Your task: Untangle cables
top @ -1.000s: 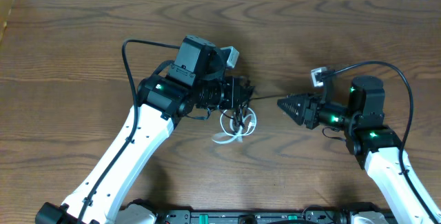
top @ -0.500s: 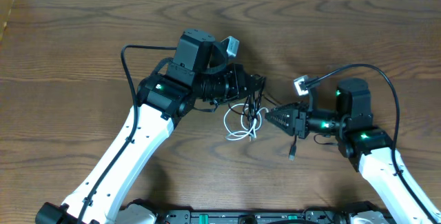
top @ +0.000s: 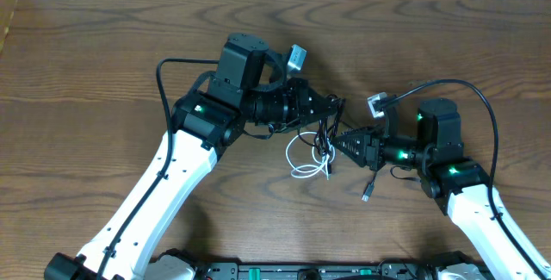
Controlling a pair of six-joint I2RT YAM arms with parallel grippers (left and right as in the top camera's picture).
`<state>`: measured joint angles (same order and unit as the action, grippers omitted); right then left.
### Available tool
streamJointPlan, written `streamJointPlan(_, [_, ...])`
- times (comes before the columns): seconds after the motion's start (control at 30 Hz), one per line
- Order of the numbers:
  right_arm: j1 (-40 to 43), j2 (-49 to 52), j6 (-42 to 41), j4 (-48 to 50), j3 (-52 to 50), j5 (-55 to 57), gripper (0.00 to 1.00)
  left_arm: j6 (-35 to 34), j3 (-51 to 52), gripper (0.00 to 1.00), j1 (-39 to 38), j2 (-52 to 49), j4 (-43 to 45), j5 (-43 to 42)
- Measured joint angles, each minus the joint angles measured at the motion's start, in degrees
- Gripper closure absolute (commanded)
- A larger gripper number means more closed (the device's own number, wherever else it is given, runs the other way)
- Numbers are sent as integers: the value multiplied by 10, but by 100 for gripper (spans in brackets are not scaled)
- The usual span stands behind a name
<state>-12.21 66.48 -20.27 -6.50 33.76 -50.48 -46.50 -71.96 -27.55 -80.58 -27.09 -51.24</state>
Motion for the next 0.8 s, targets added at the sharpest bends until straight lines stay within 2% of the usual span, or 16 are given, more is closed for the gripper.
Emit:
streamJointPlan(0.3, [0,0,-3,23,0,8,62,-1,0,93,-31,0,22,-10])
streamJointPlan(0.4, [0,0,-5,23,0,9,71,-4,0,93,-41,0,36,-12])
streamJointPlan(0.5, [0,0,-9,24,0,11,95,-9,0,93,-48,0,49,-12])
streamJointPlan(0.53, [0,0,-9,23,0,13,99,-10,0,93,-50,0,51,-12])
streamJointPlan(0.63, [-2,0,-14,-4,0,37,99,-11,0,93,-54,0,50,-11])
streamJointPlan(0.8, [-7,-7,-23,-110,7,127,99,18,3,93,-47,0,26,0])
